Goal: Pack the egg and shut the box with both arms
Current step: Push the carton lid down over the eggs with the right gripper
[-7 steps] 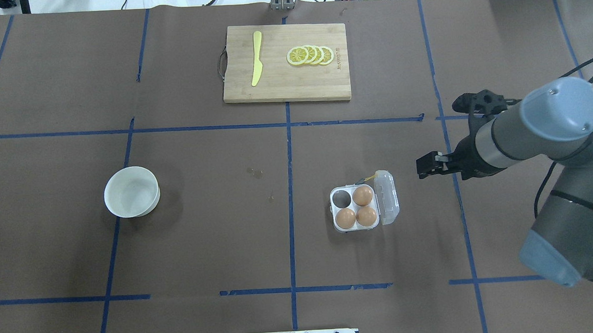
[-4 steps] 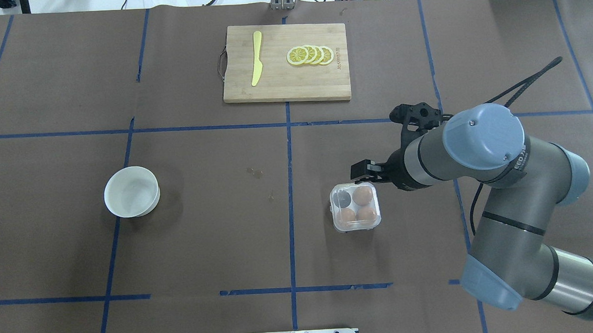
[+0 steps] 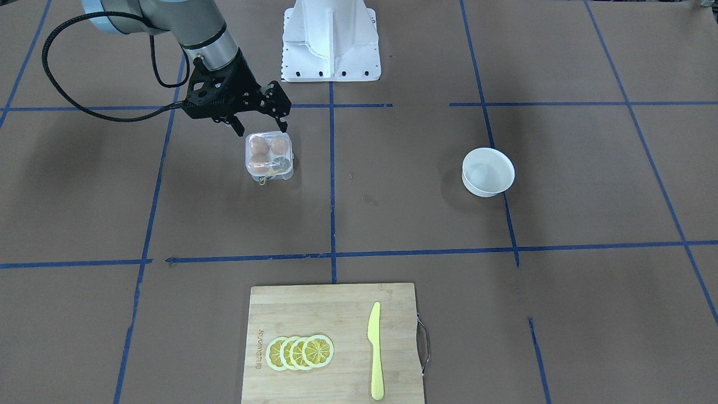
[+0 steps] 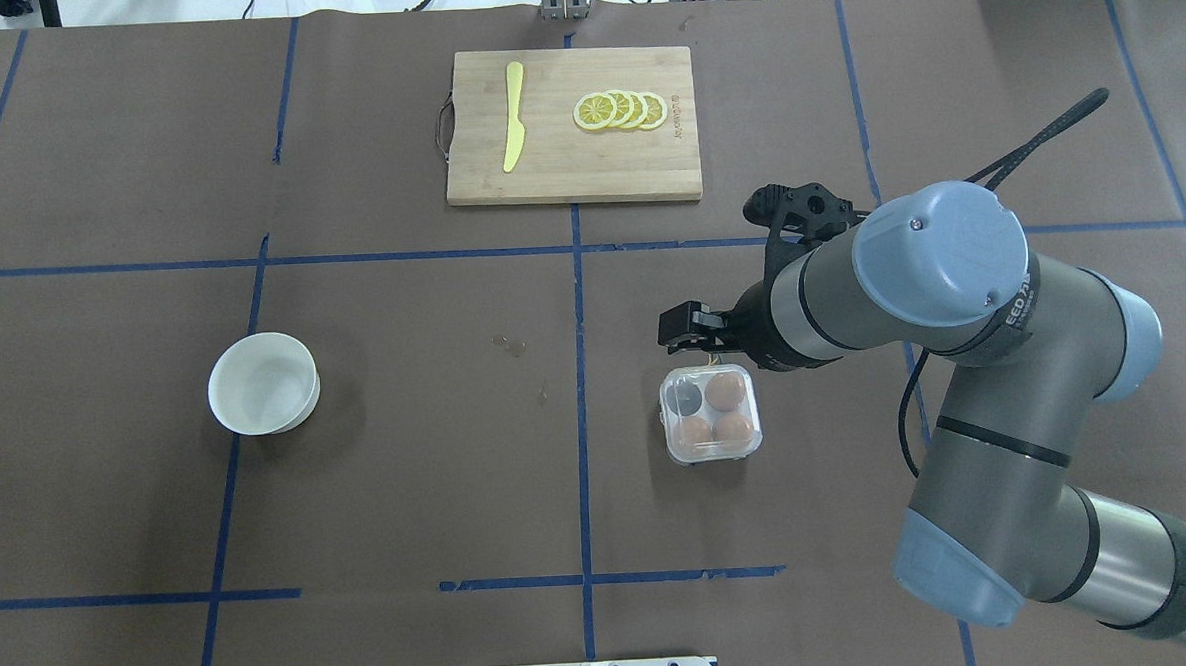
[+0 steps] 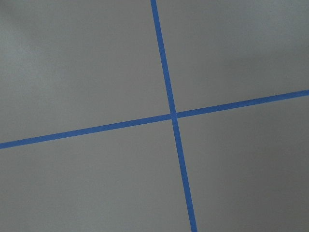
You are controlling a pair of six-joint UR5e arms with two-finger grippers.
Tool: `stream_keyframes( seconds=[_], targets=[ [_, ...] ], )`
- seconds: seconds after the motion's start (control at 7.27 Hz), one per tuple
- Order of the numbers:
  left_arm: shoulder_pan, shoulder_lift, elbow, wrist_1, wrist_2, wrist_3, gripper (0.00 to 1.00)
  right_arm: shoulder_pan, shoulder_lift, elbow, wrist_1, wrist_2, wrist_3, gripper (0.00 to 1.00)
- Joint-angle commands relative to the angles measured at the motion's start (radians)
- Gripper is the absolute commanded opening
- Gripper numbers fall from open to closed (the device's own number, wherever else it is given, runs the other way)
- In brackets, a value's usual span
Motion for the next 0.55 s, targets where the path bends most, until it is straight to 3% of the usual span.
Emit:
stream_keyframes(
  seconds=[0.0,0.28,0.41],
  targets=[
    [0.000,0.002,0.002,-0.001,0.000,0.001,1.00,0.037,0.007,0.004,-0.166,0.003,-0.112,1.00],
    [0.002,0.004,0.002,-0.004,0.008,0.004,1.00,0.101,-0.044,0.008,-0.187,0.023,-0.277,1.00],
    [0.002,0.006,0.002,-0.015,0.009,0.006,1.00,0.176,-0.082,0.008,-0.187,0.098,-0.372,1.00]
  ],
)
